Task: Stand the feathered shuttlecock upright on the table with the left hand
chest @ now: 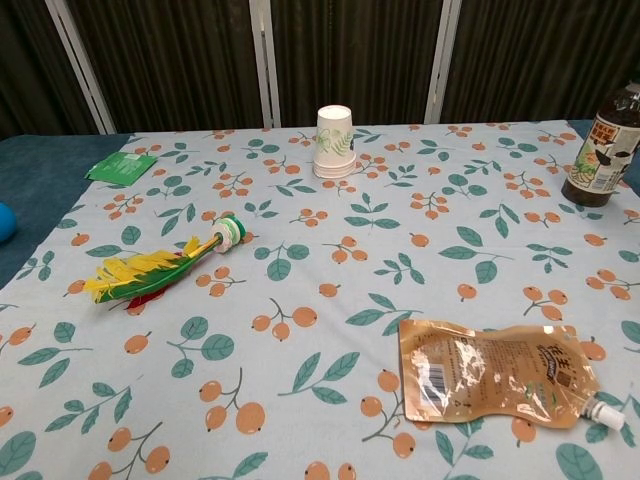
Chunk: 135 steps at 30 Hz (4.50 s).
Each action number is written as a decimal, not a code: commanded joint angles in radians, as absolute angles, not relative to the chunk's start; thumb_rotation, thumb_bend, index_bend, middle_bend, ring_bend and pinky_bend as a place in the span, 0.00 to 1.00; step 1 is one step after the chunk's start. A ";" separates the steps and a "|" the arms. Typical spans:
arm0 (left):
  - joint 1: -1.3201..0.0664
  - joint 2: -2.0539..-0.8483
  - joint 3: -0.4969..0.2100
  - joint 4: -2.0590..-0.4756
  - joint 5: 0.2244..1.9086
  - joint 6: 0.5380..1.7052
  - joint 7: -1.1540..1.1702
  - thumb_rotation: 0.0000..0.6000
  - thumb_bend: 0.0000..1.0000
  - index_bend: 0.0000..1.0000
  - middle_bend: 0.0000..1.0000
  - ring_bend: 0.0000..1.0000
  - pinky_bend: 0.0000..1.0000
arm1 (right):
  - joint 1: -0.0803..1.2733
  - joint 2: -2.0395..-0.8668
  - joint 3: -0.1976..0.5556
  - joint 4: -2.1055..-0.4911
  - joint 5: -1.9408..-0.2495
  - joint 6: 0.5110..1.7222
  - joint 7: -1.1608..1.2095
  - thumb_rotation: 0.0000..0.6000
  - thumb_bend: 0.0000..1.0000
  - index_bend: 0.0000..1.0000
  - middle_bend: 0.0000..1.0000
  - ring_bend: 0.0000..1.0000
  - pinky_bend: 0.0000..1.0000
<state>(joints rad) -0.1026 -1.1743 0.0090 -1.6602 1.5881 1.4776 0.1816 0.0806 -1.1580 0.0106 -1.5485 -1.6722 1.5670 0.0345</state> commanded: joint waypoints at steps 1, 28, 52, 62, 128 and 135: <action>-0.107 -1.177 0.007 -1.661 1.581 1.469 0.187 1.00 0.18 0.11 0.00 0.00 0.00 | 0.080 -1.158 0.010 -1.549 -1.673 1.567 0.034 1.00 0.10 0.06 0.00 0.00 0.00; -0.316 -1.453 -0.218 -1.678 1.147 1.270 0.558 1.00 0.24 0.46 0.00 0.00 0.00 | 0.079 -1.152 0.005 -1.549 -1.681 1.570 0.055 1.00 0.10 0.06 0.00 0.00 0.00; -0.438 -1.659 -0.258 -1.647 0.828 1.335 0.827 1.00 0.24 0.55 0.00 0.00 0.00 | 0.081 -1.148 0.000 -1.552 -1.686 1.567 0.070 1.00 0.10 0.06 0.00 0.00 0.00; -0.467 -1.701 -0.253 -1.590 0.779 1.336 0.832 1.00 0.26 0.55 0.00 0.00 0.00 | 0.081 -1.147 0.000 -1.552 -1.686 1.566 0.073 1.00 0.10 0.06 0.00 0.00 0.00; -0.545 -1.760 -0.250 -1.544 0.680 1.360 0.829 1.00 0.40 0.57 0.00 0.00 0.00 | 0.083 -1.144 -0.002 -1.557 -1.682 1.559 0.076 1.00 0.11 0.06 0.00 0.00 0.00; -0.548 -1.756 -0.250 -1.541 0.684 1.359 0.821 1.00 0.52 0.59 0.00 0.00 0.00 | 0.083 -1.144 -0.002 -1.557 -1.682 1.558 0.077 1.00 0.10 0.06 0.00 0.00 0.00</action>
